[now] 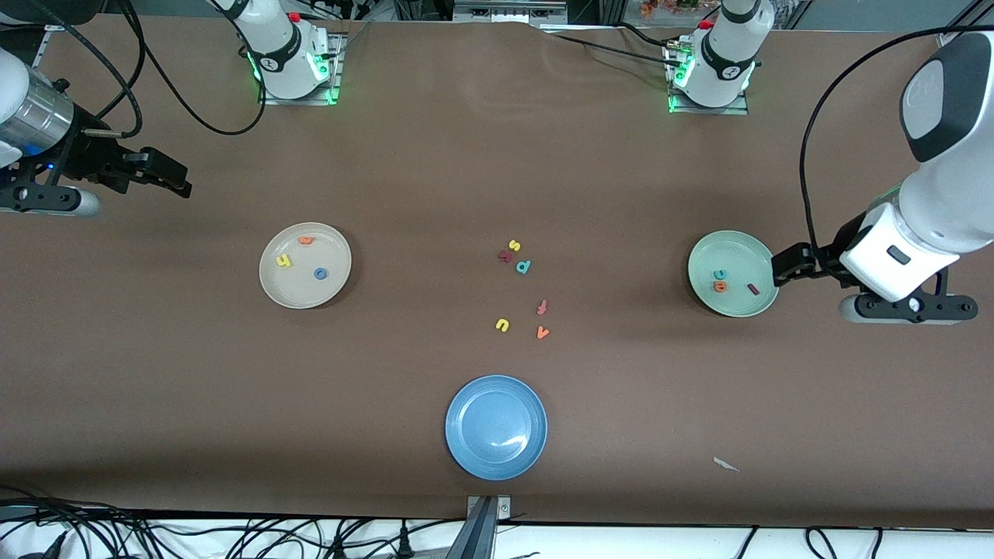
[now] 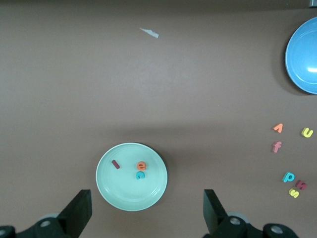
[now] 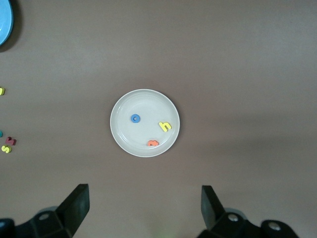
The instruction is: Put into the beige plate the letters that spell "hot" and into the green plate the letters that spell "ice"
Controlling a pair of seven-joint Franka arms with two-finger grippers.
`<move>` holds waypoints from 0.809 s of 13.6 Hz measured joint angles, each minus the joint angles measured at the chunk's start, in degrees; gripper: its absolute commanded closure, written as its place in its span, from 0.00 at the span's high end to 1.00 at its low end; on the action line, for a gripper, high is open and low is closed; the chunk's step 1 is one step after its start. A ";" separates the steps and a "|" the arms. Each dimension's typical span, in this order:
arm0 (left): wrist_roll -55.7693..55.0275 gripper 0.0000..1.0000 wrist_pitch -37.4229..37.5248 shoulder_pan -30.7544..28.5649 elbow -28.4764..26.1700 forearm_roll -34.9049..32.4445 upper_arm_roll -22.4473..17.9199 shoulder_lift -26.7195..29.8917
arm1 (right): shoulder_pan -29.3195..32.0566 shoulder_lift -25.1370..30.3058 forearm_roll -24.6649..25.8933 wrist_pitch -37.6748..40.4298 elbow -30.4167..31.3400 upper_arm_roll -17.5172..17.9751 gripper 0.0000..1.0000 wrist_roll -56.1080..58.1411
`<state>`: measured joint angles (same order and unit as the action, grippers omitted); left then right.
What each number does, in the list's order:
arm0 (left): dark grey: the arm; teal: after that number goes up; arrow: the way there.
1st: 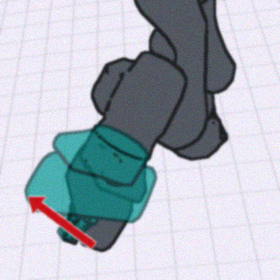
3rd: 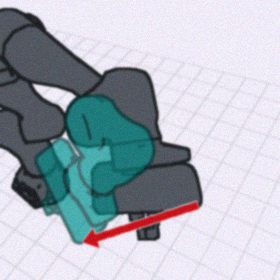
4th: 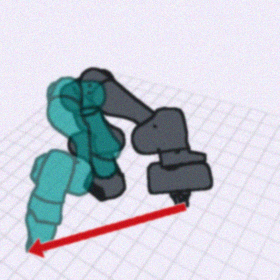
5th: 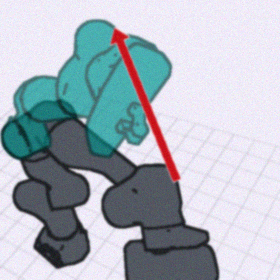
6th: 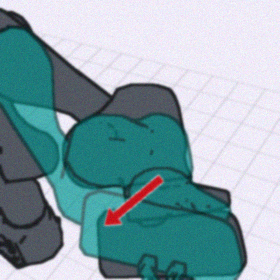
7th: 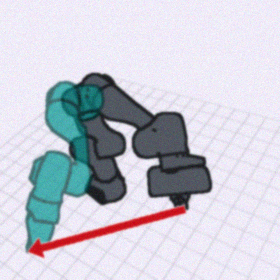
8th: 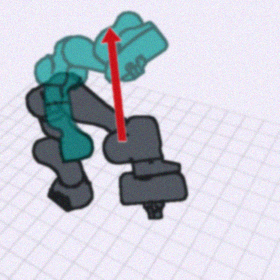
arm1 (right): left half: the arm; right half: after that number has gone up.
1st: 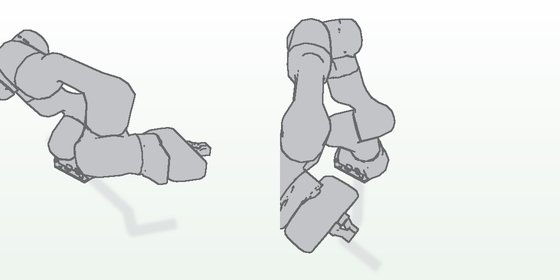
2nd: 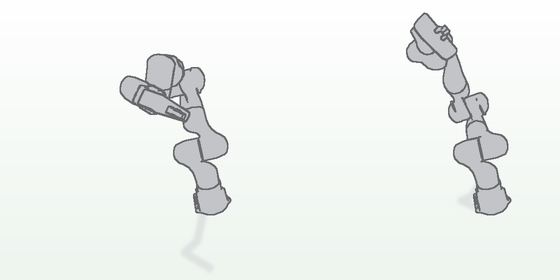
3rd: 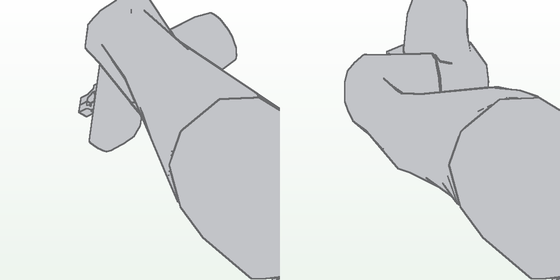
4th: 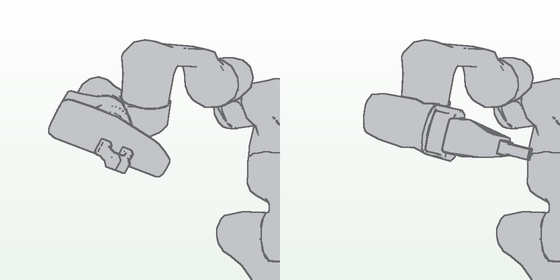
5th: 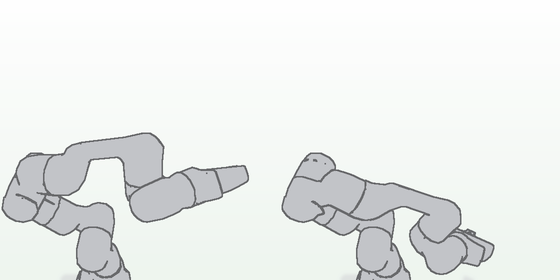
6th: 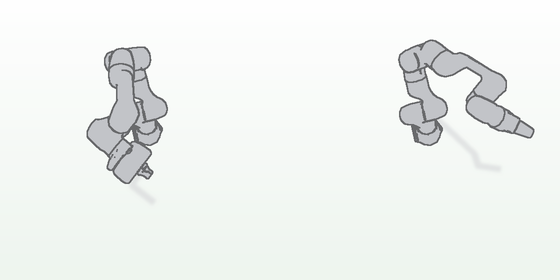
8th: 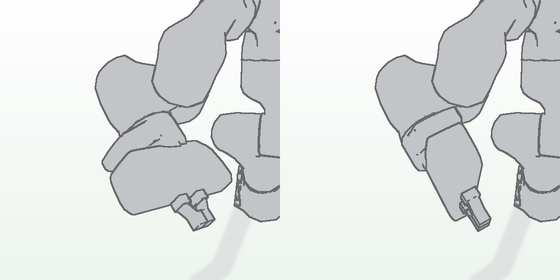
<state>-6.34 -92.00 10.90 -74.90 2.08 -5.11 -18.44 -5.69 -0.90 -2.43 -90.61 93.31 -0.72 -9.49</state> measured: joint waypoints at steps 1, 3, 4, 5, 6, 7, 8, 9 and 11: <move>0.03 0.99 -0.19 -0.12 -1.16 0.00 -0.20 0.87 | 0.01 0.00 0.00 0.15 -0.01 0.00 1.00 0.00; 0.09 0.99 -0.43 -0.35 -1.98 0.00 -0.55 1.35 | 0.01 -0.03 0.00 0.89 -0.02 -0.01 1.00 0.00; 0.14 0.99 -0.47 -0.61 -2.14 0.00 -0.56 1.34 | -0.08 -0.06 0.00 1.01 -0.05 0.00 1.00 0.00; 0.78 0.99 -0.47 -1.51 -2.25 0.00 0.21 1.34 | -0.21 -0.10 0.01 1.04 -0.14 0.00 1.00 0.00; 1.77 0.99 -0.47 -3.28 -2.31 0.00 2.18 1.34 | -0.31 -0.13 0.01 1.05 -0.28 0.00 1.00 0.00; 2.39 0.99 -0.45 -4.93 -2.41 0.00 4.16 1.34 | -0.32 -0.13 0.02 1.05 -0.43 0.00 1.00 0.00; 2.69 0.99 -0.42 -5.77 -2.52 0.00 5.18 1.34 | -0.28 -0.14 0.02 1.05 -0.60 -0.02 1.00 0.00; 2.97 0.99 -0.36 -6.10 -2.57 0.00 5.58 1.35 | -0.22 -0.15 0.02 1.06 -0.77 -0.05 1.00 0.00; 3.23 1.00 -0.12 -6.26 -2.57 0.00 5.71 1.38 | -0.18 -0.15 0.03 1.10 -0.96 -0.08 1.00 0.00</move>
<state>-3.12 -92.12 4.64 -77.47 2.08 0.61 -17.06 -5.87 -1.05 -2.40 -89.50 92.35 -0.80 -9.48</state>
